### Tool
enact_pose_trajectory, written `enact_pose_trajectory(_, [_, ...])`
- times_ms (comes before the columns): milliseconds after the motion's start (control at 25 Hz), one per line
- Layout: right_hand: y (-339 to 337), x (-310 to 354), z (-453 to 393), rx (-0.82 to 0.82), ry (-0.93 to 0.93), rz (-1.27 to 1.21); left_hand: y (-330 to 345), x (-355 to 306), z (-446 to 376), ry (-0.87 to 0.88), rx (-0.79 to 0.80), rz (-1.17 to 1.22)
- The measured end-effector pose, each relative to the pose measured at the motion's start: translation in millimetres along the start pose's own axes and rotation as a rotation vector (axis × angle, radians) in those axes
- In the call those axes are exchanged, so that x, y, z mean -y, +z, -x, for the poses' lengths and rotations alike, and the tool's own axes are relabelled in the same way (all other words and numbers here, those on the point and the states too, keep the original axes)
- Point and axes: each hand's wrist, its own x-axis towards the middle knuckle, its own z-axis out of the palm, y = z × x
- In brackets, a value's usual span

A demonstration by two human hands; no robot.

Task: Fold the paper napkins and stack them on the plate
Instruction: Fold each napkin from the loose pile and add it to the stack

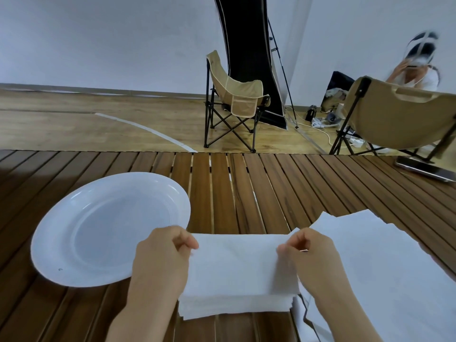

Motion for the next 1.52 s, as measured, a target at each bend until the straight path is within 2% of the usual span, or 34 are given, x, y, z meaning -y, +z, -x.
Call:
enact_pose_trajectory(200, [5,-7,-6,0.089,-0.022,0.168,3,6,2,-0.052,0.07,-0.024])
enact_pose_trajectory(440, [6,-11,-10,0.079,-0.095,0.223,-4,-4,7,-0.046,0.057,-0.058])
enact_pose_trajectory(560, [-1,-12,-9,0.072,-0.127,0.316,-5,-3,10,-0.061,0.108,-0.084])
enact_pose_trajectory(680, [-16,-21,-14,0.075,0.013,0.551,-8,-5,14,-0.035,0.083,-0.073])
enact_pose_trajectory(760, [-17,-24,-16,0.168,0.176,0.723,-9,-8,18,-0.013,0.078,-0.046])
enact_pose_trajectory(840, [-9,-27,-15,0.279,0.252,0.798,-7,-12,21,0.001,0.111,-0.045])
enact_pose_trajectory(1000, [-5,-29,-12,0.283,0.184,0.801,-2,-13,21,0.042,0.156,-0.063])
enact_pose_trajectory(1160, [-17,-36,-8,0.202,0.068,0.806,0,-7,18,0.055,0.174,-0.078])
enact_pose_trajectory(1280, [-15,-39,-11,0.288,0.084,0.894,1,-5,18,0.048,0.227,-0.094])
enact_pose_trajectory(1400, [-12,-35,-9,0.294,0.138,0.859,1,-6,18,0.06,0.27,-0.135])
enact_pose_trajectory(1520, [-17,-36,-5,0.311,0.062,0.854,-2,-6,20,0.076,0.3,-0.168])
